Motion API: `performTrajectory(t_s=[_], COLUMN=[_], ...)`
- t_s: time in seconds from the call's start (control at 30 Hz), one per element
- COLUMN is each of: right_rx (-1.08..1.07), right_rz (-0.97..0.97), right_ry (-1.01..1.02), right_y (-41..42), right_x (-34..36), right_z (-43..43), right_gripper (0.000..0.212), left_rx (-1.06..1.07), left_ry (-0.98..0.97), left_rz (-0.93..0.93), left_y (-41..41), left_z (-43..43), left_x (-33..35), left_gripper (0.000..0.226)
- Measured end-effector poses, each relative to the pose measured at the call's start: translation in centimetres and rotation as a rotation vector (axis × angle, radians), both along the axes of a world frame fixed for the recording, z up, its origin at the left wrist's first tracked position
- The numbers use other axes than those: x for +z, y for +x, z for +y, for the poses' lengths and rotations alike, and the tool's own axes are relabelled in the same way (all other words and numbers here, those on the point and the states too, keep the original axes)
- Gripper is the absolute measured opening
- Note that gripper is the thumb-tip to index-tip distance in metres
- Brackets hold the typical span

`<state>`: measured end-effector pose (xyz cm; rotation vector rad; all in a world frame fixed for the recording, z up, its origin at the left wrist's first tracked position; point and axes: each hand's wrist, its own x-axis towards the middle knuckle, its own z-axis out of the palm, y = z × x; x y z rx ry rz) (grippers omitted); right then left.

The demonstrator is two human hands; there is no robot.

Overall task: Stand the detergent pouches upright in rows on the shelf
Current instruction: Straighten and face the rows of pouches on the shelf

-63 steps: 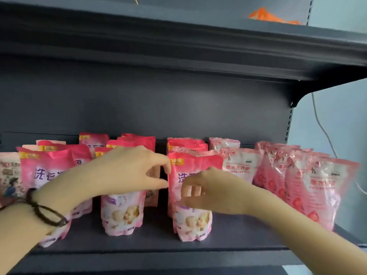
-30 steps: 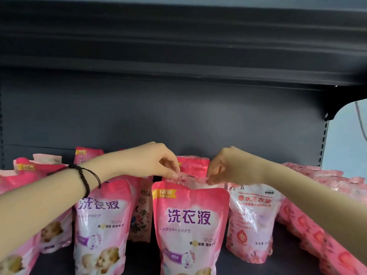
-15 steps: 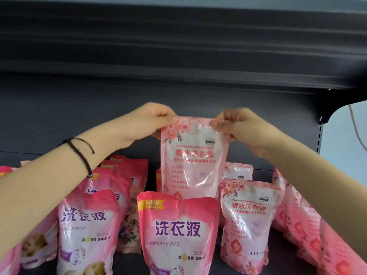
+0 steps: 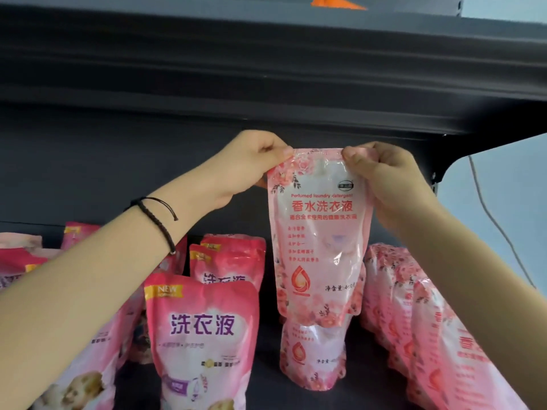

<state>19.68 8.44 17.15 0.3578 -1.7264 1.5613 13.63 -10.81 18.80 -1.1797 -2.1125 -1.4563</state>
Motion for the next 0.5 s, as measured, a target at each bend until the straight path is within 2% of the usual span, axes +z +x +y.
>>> performTrajectory(t_s=[0.3,0.5], right_rx=[-0.115,-0.105], right_rz=[0.077,0.001], right_ry=[-0.043,-0.07], right_y=[3.6,4.7], right_x=[-6.6,-12.3], right_z=[1.7,2.7], right_gripper=[0.018,0.019], left_rx=[0.176,0.301], left_ry=[0.021,0.061], left_rz=[0.169,0.208], left_y=[4.2,5.9], left_z=[3.5,6.0], left_x=[-5.8,-11.9], left_gripper=[0.019,0.017])
